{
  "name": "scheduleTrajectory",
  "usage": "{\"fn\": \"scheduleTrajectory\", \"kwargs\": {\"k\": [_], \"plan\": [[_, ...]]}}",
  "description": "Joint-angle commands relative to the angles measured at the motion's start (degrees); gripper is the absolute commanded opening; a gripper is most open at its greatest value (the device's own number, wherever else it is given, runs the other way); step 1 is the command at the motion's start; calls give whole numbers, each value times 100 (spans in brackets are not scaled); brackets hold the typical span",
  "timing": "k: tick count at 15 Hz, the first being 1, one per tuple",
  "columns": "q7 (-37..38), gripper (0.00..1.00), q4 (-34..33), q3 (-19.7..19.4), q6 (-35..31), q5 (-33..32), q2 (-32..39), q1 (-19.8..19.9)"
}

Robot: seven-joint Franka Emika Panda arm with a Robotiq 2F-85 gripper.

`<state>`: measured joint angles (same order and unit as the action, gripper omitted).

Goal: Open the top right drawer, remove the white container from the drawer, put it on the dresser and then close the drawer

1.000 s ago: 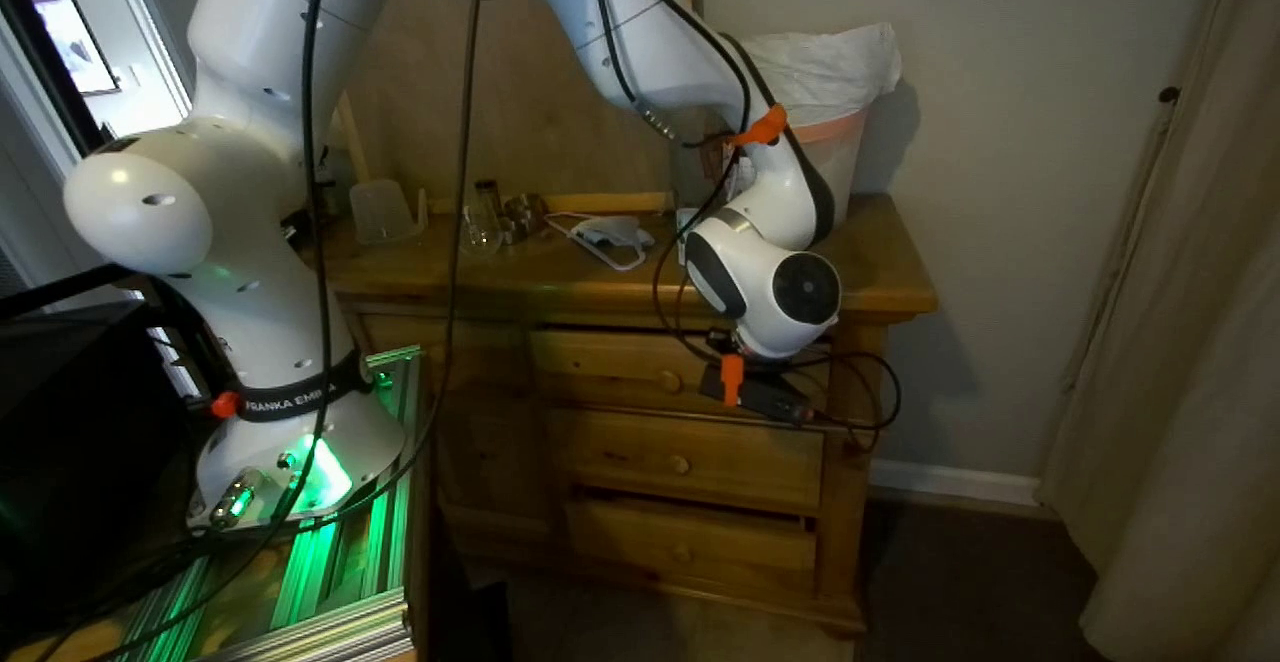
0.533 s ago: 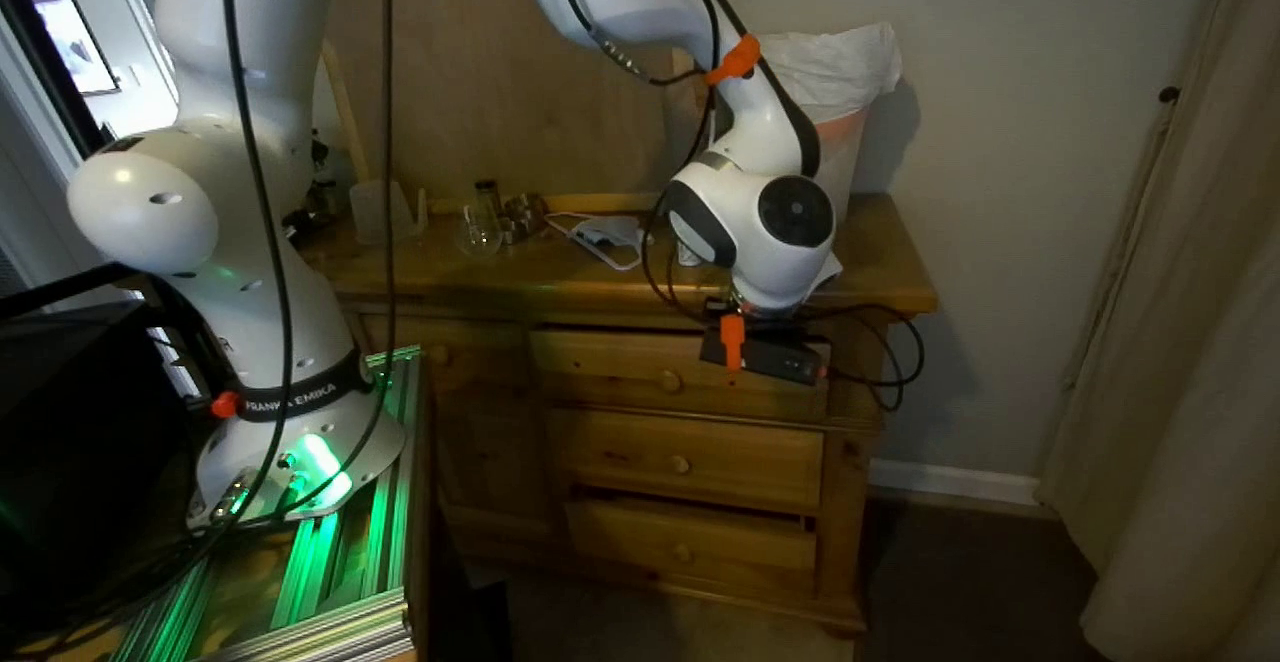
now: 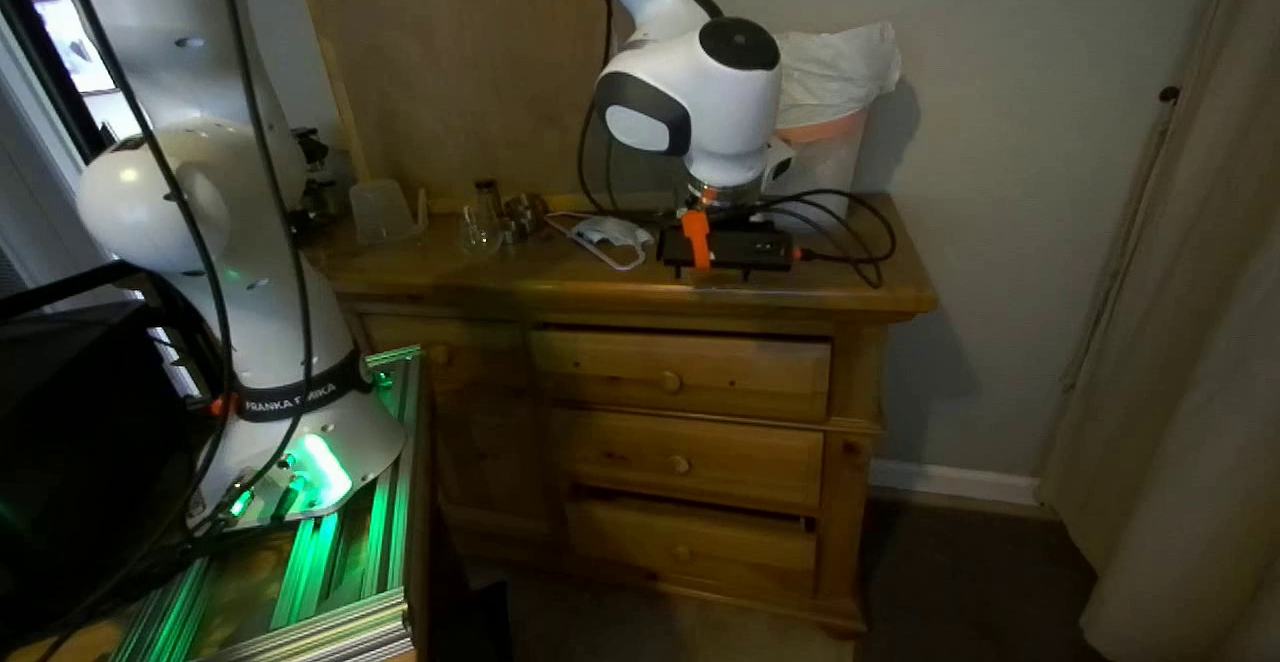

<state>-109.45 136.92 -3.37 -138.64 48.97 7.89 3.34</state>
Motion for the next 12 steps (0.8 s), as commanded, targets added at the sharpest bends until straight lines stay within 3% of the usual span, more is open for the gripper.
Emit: {"fn": "scheduleTrajectory", "kwargs": {"k": [1,6,7,12], "plan": [[510,100,573,73,373,-451,-1122,-3],[899,100,760,60,842,-471,-1872,-79],[635,100,547,-1,771,-288,-1516,-88],[719,100,692,-13,802,-306,-1748,-128]]}}
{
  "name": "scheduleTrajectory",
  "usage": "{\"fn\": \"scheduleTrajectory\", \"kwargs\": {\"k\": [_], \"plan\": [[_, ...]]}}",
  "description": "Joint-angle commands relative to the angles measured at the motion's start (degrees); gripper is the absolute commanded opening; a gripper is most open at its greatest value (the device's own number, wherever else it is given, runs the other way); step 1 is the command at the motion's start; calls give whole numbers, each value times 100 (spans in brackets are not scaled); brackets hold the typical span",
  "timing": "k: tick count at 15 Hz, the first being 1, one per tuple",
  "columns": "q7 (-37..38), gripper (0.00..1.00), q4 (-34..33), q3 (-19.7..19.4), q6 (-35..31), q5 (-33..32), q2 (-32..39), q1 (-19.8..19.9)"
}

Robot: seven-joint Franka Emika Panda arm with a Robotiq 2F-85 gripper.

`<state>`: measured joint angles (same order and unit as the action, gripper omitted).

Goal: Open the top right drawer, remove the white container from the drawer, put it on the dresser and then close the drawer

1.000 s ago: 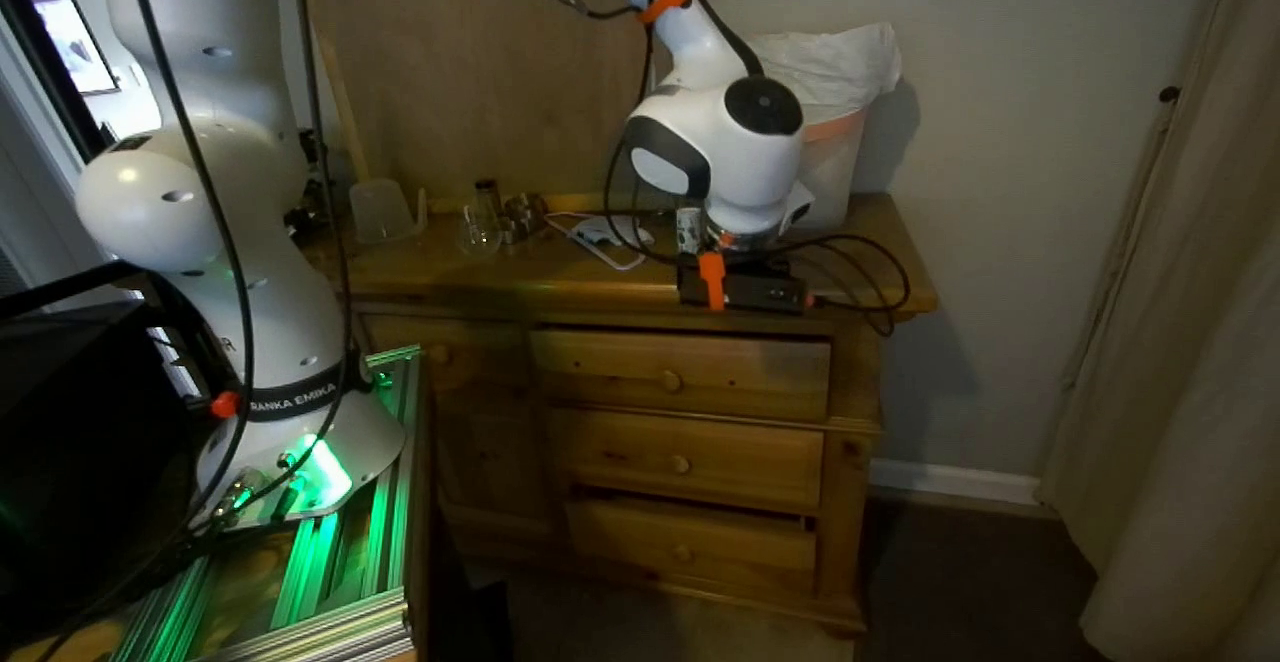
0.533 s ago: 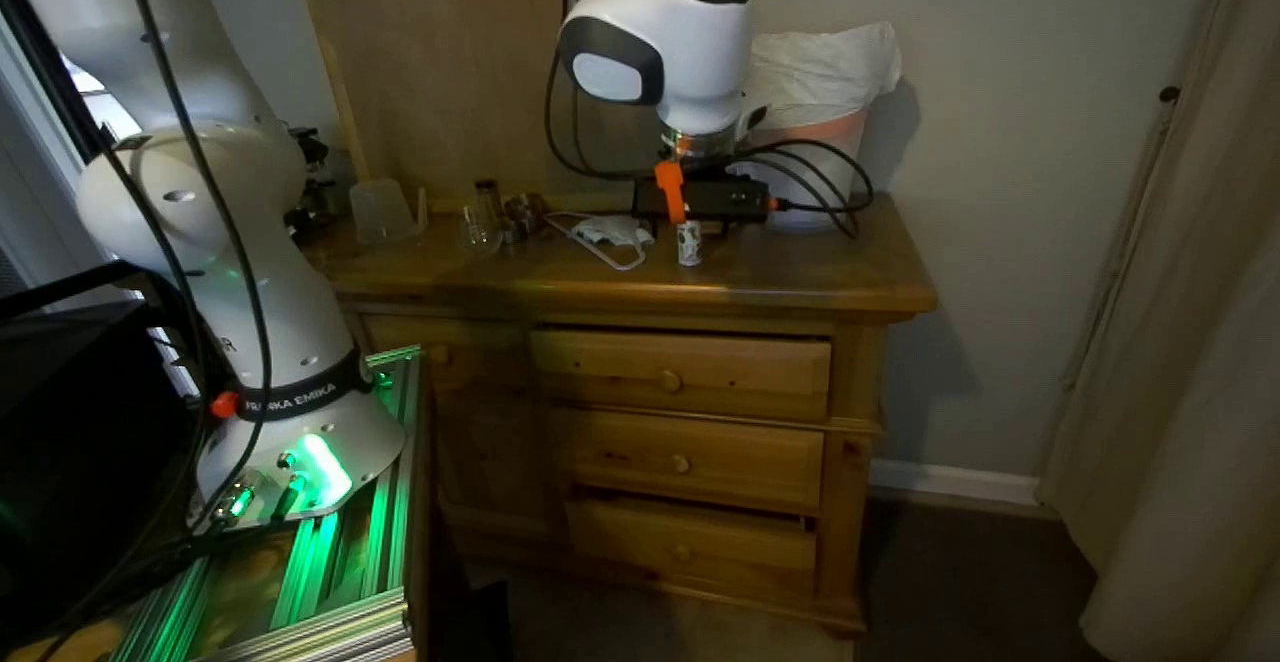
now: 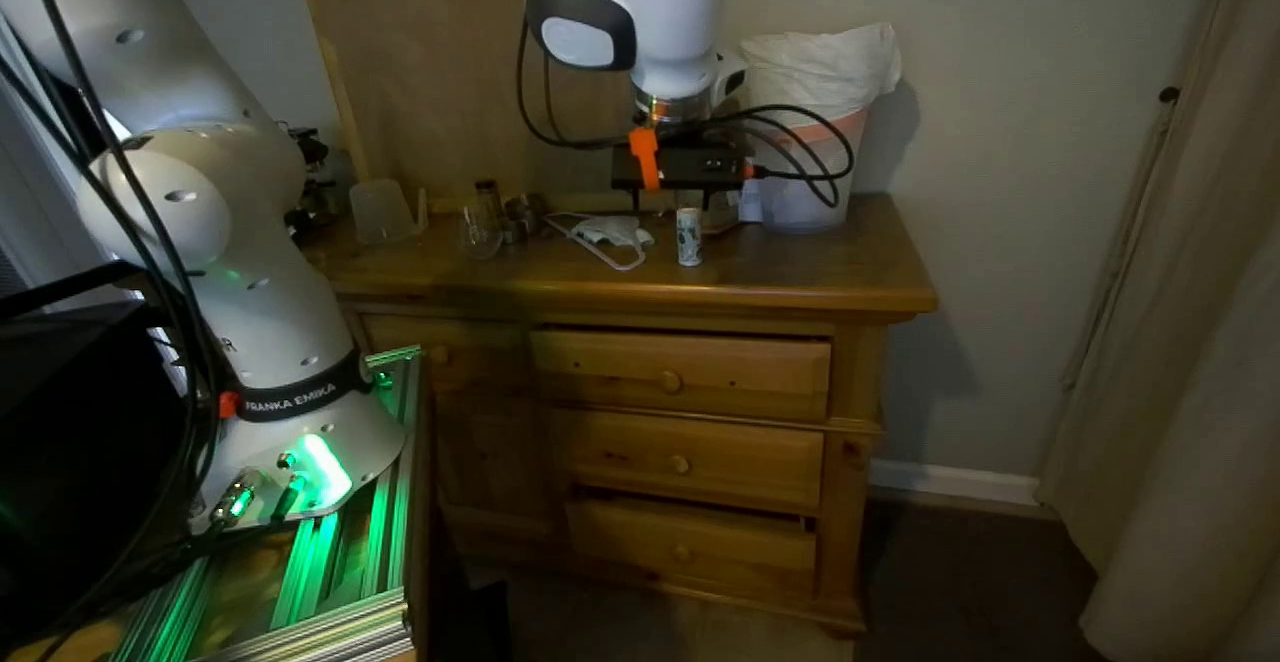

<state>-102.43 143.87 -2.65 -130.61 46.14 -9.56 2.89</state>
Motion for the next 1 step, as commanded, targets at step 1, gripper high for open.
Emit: {"fn": "scheduleTrajectory", "kwargs": {"k": [1], "plan": [[18,100,-2,-85,-1,-24,-3,-84]]}}
